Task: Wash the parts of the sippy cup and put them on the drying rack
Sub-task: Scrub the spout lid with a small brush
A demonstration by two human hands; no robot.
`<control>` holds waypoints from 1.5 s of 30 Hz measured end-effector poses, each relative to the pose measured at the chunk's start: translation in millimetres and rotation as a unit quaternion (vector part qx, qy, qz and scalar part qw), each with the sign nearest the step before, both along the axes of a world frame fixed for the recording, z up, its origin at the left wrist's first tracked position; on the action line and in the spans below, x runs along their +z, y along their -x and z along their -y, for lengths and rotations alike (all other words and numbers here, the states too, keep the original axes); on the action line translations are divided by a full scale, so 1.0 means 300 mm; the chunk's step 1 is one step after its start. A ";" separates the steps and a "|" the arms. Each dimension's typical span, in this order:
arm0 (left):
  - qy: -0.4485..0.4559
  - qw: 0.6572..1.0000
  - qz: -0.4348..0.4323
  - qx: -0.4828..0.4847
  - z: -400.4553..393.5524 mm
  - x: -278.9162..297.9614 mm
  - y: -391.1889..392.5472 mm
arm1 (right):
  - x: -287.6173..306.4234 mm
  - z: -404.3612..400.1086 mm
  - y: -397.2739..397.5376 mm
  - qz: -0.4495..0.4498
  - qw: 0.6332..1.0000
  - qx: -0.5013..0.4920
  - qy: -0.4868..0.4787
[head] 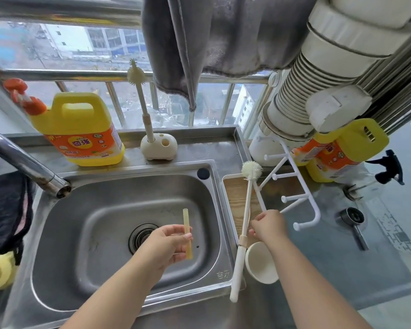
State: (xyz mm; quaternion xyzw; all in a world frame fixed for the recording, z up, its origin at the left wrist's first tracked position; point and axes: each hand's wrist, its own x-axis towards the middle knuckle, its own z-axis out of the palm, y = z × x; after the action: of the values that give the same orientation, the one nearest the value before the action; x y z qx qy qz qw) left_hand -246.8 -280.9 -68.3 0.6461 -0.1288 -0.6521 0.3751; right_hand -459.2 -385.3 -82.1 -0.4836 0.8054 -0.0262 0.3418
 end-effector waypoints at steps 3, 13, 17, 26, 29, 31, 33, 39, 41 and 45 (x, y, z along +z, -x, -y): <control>0.002 1.000 -0.002 0.005 0.006 -0.002 -0.008 | 0.044 -0.047 -0.003 -0.024 0.996 0.063 0.065; 0.069 0.994 0.002 0.084 0.005 0.109 -0.174 | 0.174 -0.031 -0.350 0.147 0.942 0.243 0.177; 0.081 0.987 0.028 0.133 -0.047 0.120 -0.304 | 0.216 0.089 -0.542 0.170 0.930 0.275 0.172; 0.058 0.967 0.062 0.238 -0.223 0.064 -0.492 | 0.250 0.349 -0.886 0.168 0.917 0.291 0.213; 0.039 0.968 0.063 0.242 -0.265 0.047 -0.510 | 0.237 0.375 -0.921 0.160 0.920 0.274 0.231; 0.026 0.967 0.066 0.245 -0.284 0.037 -0.515 | 0.239 0.382 -0.928 0.160 0.917 0.272 0.245; 0.018 0.966 0.072 0.249 -0.299 0.027 -0.519 | 0.256 0.384 -0.931 0.155 0.911 0.278 0.263; 0.019 0.961 0.080 0.265 -0.305 0.022 -0.526 | 0.330 0.383 -0.911 0.160 0.876 0.301 0.341; 0.026 0.960 0.081 0.266 -0.306 0.033 -0.526 | 0.351 0.380 -0.894 0.149 0.854 0.315 0.386; 0.050 0.949 0.103 0.293 -0.307 0.066 -0.543 | 0.397 0.321 -0.847 0.154 0.811 0.337 0.452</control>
State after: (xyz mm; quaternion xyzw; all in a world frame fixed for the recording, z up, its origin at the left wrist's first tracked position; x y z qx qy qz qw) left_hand -83.9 -189.0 -48.5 0.6996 -0.0041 -0.4362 0.5659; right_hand -204.9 -481.4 36.9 -0.8142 0.4262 -0.3448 0.1910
